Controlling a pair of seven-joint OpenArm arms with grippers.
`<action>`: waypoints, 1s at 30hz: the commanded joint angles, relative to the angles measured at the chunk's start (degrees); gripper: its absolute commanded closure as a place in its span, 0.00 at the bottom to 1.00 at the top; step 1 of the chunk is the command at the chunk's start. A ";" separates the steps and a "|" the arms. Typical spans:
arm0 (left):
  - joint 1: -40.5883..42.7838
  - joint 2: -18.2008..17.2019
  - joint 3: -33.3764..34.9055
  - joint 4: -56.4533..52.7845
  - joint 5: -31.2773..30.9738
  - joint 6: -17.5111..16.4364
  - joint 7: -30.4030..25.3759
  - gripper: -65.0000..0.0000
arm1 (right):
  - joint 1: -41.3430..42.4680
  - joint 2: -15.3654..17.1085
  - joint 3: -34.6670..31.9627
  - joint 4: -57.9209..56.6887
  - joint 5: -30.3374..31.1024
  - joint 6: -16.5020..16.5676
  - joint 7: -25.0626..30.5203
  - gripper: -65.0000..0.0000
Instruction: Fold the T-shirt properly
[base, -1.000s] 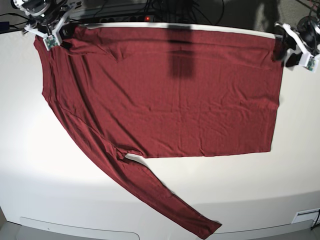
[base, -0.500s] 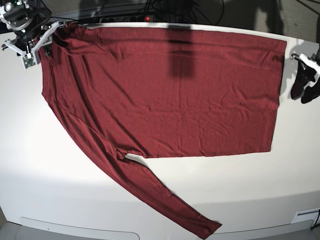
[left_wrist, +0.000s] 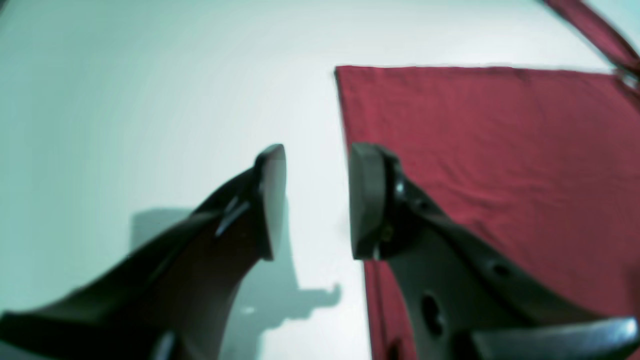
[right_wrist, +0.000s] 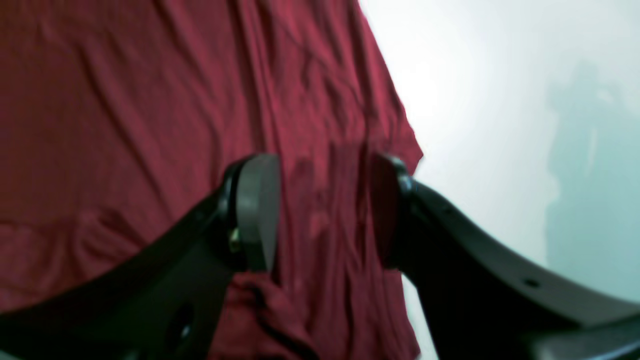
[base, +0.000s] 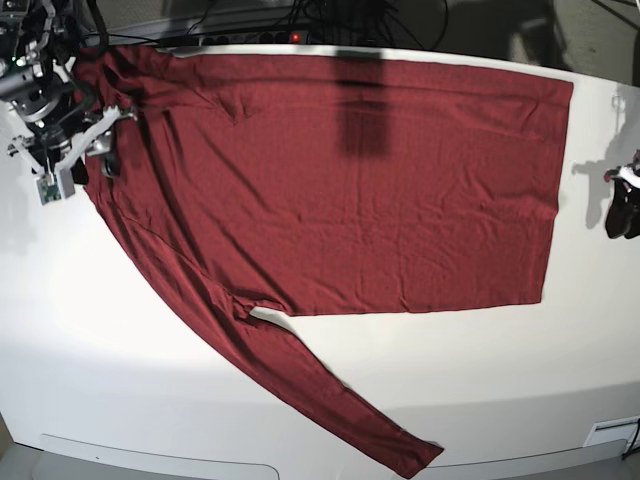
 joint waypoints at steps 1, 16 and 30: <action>-2.27 -1.27 -0.52 -1.68 -1.09 -0.28 -1.31 0.68 | 0.81 0.70 0.39 0.94 0.46 0.39 0.59 0.55; -32.30 -0.31 17.07 -36.65 4.09 -0.28 -0.26 0.68 | 1.07 0.26 0.39 0.63 -0.37 0.50 0.35 0.55; -39.67 3.52 30.34 -47.76 19.98 2.38 -16.55 0.68 | 1.07 0.28 0.39 0.63 -0.33 0.50 -0.22 0.55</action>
